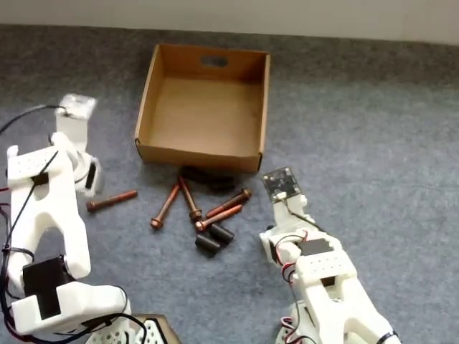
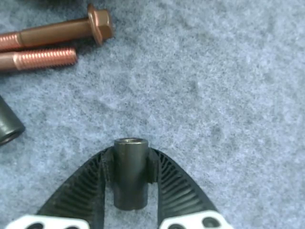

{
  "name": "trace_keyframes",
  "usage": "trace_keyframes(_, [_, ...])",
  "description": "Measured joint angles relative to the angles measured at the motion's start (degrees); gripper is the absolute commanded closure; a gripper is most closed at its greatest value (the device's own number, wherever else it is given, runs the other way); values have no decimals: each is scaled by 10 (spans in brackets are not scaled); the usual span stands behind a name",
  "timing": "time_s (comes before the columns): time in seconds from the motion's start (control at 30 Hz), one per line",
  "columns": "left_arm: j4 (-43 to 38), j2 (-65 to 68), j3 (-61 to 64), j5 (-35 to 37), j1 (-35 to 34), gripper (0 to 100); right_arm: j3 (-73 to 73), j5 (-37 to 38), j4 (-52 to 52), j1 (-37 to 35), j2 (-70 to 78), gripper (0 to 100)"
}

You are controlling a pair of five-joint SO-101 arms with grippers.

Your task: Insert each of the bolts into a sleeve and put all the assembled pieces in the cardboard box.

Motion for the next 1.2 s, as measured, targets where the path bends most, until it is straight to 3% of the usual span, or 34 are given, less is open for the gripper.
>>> trace_keyframes(0.17, [76,4,1,299,25,825,0,0,0,0,0,991])
trace_keyframes(0.27, [80,4,22,406,58,824,0,0,0,0,0,991])
trace_keyframes(0.43, [59,4,33,491,102,793,0,0,0,0,0,991])
trace_keyframes(0.57, [25,4,33,553,99,717,0,0,0,0,0,991])
trace_keyframes(0.83, [20,5,33,657,81,709,0,0,0,0,0,991])
trace_keyframes(1.03, [19,6,66,675,21,708,0,0,0,0,0,991])
trace_keyframes(1.2, [0,7,91,675,17,708,0,0,0,0,0,991])
